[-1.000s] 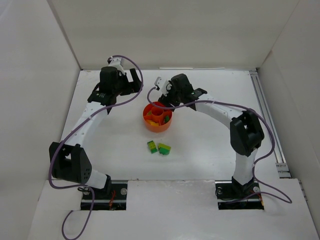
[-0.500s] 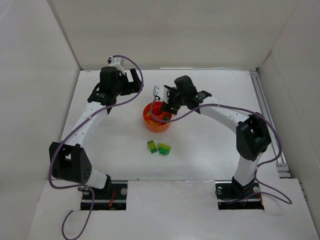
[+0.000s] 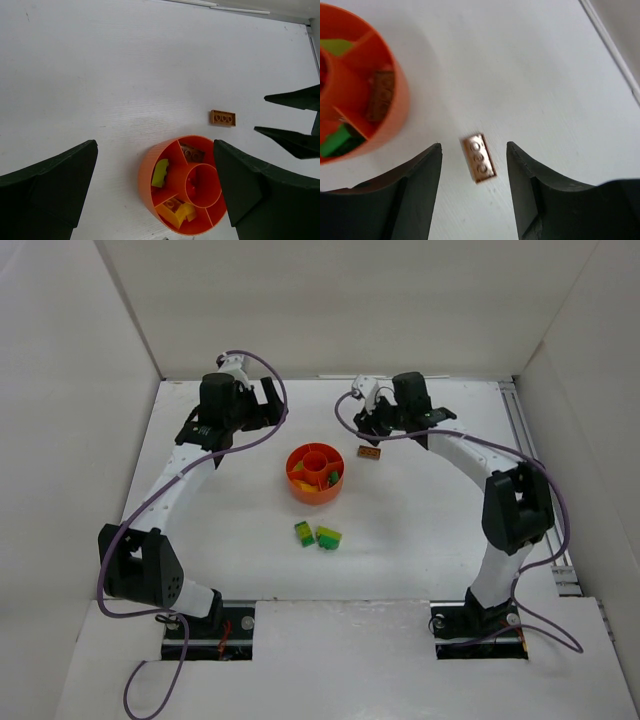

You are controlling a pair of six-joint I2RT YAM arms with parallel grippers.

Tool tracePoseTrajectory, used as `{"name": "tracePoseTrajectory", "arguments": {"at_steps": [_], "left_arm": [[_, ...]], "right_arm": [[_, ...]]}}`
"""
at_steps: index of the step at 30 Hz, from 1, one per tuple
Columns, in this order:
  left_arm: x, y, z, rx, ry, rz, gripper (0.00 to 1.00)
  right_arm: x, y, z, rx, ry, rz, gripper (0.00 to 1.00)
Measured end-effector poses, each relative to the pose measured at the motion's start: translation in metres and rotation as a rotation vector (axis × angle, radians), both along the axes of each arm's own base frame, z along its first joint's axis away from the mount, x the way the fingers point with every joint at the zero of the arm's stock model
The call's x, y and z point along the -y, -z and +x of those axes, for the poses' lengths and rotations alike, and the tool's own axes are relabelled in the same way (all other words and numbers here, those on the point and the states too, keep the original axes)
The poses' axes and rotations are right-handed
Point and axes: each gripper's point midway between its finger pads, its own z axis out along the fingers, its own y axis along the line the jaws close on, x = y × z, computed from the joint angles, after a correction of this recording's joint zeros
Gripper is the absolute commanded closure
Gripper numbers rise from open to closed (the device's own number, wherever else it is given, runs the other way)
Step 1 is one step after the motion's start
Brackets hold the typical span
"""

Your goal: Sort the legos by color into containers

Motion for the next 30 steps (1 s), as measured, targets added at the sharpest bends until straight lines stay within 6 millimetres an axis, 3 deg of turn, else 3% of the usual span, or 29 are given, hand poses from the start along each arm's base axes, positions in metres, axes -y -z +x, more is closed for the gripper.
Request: {"name": "tracePoseTrajectory", "arguments": {"at_steps": [3, 5, 6, 16, 22, 25, 30], "left_arm": [[0.002, 0.0, -0.001, 0.0, 0.014, -0.002, 0.01], [0.003, 0.0, -0.001, 0.001, 0.021, -0.003, 0.01], [0.003, 0.0, -0.002, 0.001, 0.025, -0.003, 0.01], [0.006, 0.01, -0.006, -0.014, 0.052, 0.003, 0.01], [0.006, 0.012, -0.006, -0.017, 0.055, 0.006, 0.01], [0.006, 0.012, -0.006, -0.017, 0.056, 0.006, 0.01], [0.006, 0.012, -0.006, -0.017, 0.055, 0.006, 0.01]], "right_arm": [[0.028, 0.016, 0.007, -0.062, 0.116, -0.045, 0.36], [0.03, 0.028, 0.007, -0.085, 0.113, -0.105, 0.36], [0.029, 0.035, 0.008, -0.091, 0.1, -0.14, 0.31], [0.04, 0.117, 0.024, -0.212, 0.01, -0.416, 0.31], [0.054, 0.138, 0.021, -0.26, 0.027, -0.489, 0.3], [0.056, 0.137, 0.023, -0.254, 0.037, -0.5, 0.39], [0.057, 0.139, 0.025, -0.255, 0.046, -0.51, 0.62]]}}
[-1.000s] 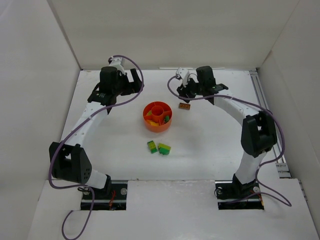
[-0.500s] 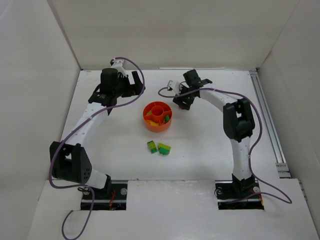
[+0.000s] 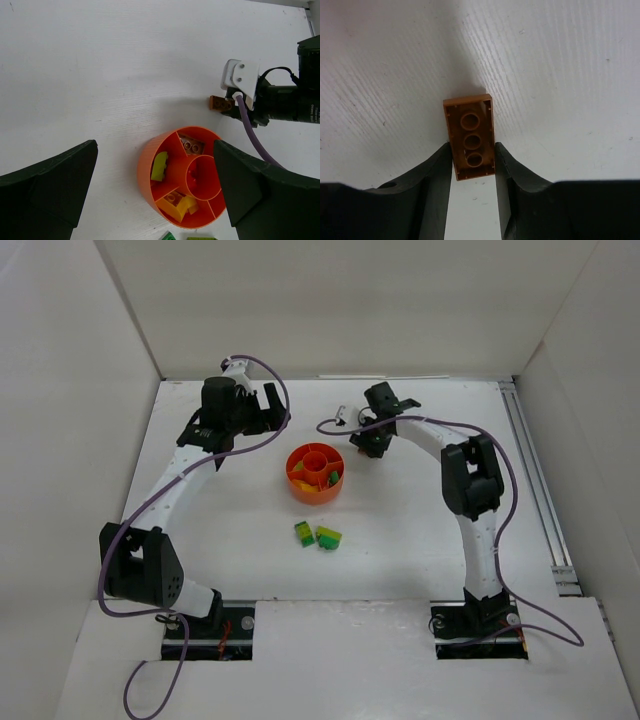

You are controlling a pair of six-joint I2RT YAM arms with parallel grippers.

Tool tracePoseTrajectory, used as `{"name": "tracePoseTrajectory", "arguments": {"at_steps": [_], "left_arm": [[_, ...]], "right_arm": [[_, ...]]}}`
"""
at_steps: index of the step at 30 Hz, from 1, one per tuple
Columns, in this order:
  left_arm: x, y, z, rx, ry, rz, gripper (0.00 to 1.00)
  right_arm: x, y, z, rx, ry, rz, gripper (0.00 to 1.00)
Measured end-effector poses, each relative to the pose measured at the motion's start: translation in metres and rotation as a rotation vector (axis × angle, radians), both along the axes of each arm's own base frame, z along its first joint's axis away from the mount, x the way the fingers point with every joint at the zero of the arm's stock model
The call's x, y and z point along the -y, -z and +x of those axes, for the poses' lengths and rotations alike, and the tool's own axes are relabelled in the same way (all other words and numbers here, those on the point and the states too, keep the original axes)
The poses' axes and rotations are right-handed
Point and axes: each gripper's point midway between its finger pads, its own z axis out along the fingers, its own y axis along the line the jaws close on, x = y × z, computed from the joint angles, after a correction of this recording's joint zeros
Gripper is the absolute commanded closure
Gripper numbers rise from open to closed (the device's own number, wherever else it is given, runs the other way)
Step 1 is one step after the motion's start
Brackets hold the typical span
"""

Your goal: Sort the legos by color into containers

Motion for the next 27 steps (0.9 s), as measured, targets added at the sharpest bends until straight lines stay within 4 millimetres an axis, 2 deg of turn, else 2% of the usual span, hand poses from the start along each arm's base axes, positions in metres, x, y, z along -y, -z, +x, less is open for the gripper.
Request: {"name": "tracePoseTrajectory", "arguments": {"at_steps": [4, 10, 13, 16, 21, 23, 25, 27], "left_arm": [[0.0, 0.0, 0.0, 0.0, 0.0, 0.0, 0.01], [0.0, 0.0, 0.0, 0.0, 0.0, 0.0, 0.01], [0.0, 0.0, 0.0, 0.0, 0.0, 0.0, 0.01], [0.0, 0.0, 0.0, 0.0, 0.0, 0.0, 0.01], [0.0, 0.0, 0.0, 0.0, -0.001, 0.0, 0.01], [0.0, 0.0, 0.0, 0.0, 0.0, -0.001, 0.01], [0.0, 0.0, 0.0, -0.001, -0.001, -0.001, 0.01], [0.0, 0.0, 0.0, -0.001, 0.0, -0.002, 0.01]], "right_arm": [[-0.003, 0.0, 0.002, 0.0, -0.005, 0.012, 0.71], [-0.019, -0.003, -0.003, -0.02, -0.044, 0.089, 0.75], [-0.031, -0.014, -0.01, -0.027, -0.062, 0.165, 0.75], [-0.042, -0.044, -0.023, -0.01, -0.072, 0.263, 0.75], [-0.062, -0.135, -0.035, 0.124, -0.102, 0.435, 0.75], [-0.073, -0.164, -0.04, 0.171, -0.124, 0.492, 0.75], [-0.085, -0.177, -0.047, 0.174, -0.14, 0.532, 0.75], [-0.099, -0.177, -0.055, 0.156, -0.154, 0.555, 0.73]]}}
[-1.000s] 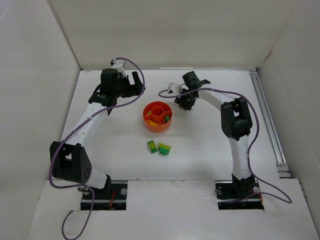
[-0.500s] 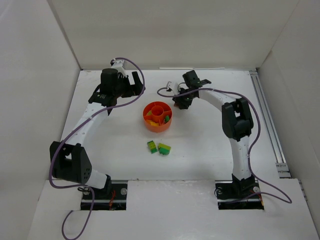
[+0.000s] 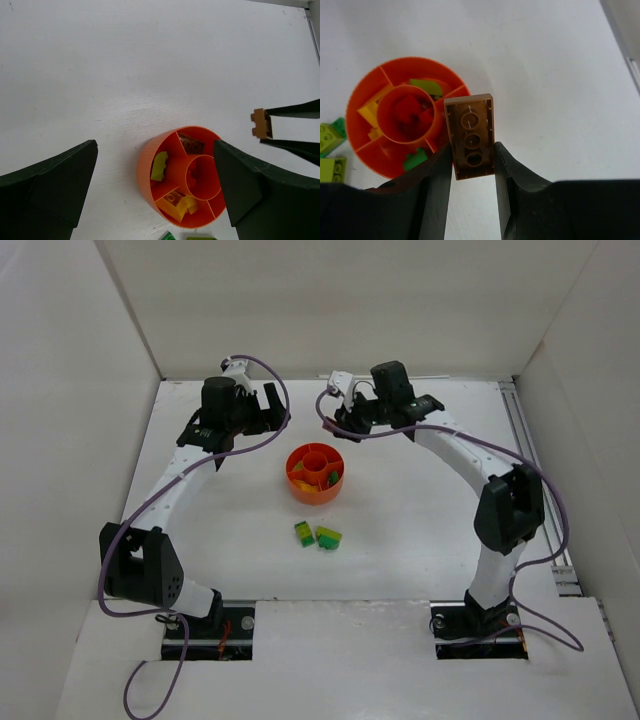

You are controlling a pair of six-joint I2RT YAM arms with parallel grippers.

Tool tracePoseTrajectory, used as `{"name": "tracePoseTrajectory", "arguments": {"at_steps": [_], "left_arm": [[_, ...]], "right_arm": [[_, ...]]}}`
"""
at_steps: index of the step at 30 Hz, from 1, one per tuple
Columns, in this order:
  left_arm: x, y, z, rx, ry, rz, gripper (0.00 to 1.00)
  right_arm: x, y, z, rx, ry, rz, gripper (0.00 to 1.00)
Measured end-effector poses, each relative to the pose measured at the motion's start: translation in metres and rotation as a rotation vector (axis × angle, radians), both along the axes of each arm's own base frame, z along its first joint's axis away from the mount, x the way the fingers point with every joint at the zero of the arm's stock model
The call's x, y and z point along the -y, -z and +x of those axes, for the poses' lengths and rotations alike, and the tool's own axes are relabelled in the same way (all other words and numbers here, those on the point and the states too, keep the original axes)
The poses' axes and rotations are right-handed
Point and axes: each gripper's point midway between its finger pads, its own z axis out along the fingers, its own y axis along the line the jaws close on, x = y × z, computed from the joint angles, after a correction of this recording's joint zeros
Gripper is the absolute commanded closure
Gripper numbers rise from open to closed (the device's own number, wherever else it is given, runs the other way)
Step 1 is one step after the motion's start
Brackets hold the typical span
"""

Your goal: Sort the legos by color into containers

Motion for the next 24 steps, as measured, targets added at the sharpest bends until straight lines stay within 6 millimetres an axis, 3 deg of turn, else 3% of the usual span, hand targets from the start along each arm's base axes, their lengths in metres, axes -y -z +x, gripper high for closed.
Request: {"name": "tracePoseTrajectory", "arguments": {"at_steps": [6, 10, 17, 24], "left_arm": [[0.0, 0.0, 0.0, 0.0, 0.0, 0.0, 0.01], [0.0, 0.0, 0.0, 0.0, 0.0, 0.0, 0.01], [0.0, -0.003, -0.002, 0.009, 0.0, -0.002, 0.01], [-0.001, -0.004, -0.005, 0.011, 0.0, -0.003, 0.01]], "right_arm": [[-0.031, 0.034, -0.019, -0.104, -0.036, -0.004, 0.71], [-0.035, 0.051, -0.021, -0.153, -0.026, -0.014, 0.68], [-0.037, 0.05, -0.018, -0.162, -0.001, 0.006, 0.62], [-0.037, 0.051, -0.018, -0.174, 0.01, 0.012, 0.47]]}}
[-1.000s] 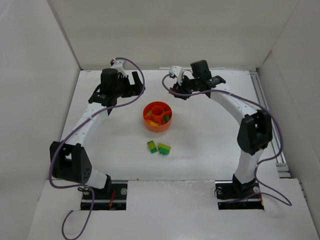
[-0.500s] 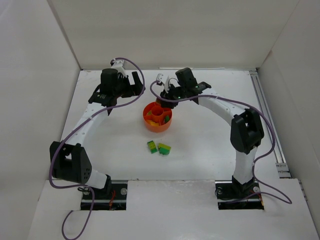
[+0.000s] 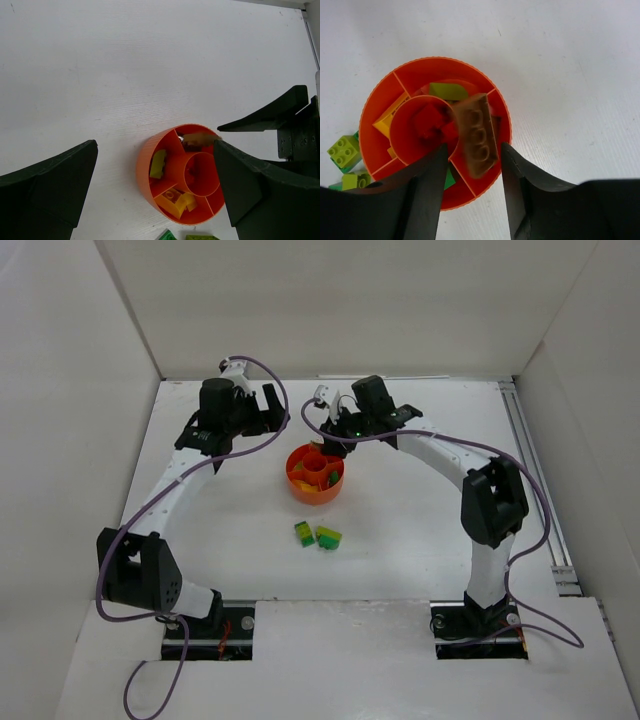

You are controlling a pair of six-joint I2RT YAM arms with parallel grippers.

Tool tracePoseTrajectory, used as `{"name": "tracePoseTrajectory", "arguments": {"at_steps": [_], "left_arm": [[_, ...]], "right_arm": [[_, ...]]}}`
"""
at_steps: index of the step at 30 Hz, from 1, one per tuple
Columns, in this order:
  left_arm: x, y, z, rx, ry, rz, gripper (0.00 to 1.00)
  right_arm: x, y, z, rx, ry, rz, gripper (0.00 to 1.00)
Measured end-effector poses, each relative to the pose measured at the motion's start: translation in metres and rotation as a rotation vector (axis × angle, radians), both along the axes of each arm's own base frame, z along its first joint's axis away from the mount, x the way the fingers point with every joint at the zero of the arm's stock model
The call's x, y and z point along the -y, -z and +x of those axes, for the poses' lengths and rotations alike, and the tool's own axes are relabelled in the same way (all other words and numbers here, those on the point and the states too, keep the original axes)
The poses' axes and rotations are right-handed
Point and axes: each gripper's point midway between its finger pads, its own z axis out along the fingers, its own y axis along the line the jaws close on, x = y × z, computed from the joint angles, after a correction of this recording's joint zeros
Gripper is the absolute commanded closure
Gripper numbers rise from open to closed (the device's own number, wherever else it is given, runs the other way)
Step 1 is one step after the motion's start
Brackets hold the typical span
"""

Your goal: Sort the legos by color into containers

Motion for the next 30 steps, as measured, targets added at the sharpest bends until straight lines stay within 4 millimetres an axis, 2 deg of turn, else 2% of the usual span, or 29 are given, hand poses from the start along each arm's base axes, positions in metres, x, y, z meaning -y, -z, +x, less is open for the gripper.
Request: {"name": "tracePoseTrajectory", "arguments": {"at_steps": [2, 16, 22, 30], "left_arm": [[0.0, 0.0, 0.0, 0.0, 0.0, 0.0, 0.01], [0.001, -0.005, -0.004, 0.008, 0.003, -0.014, 0.01], [0.002, -0.001, -0.006, -0.005, 0.01, -0.022, 0.01], [0.003, -0.005, -0.011, -0.005, 0.003, -0.043, 0.01]], "right_arm": [[0.0, 0.0, 0.0, 0.001, 0.004, -0.003, 0.42], [0.002, 0.005, 0.001, 0.001, 0.015, -0.015, 0.42], [0.005, 0.012, -0.002, -0.007, 0.018, -0.023, 0.42], [0.01, 0.007, -0.006, 0.012, 0.036, -0.03, 0.39]]}}
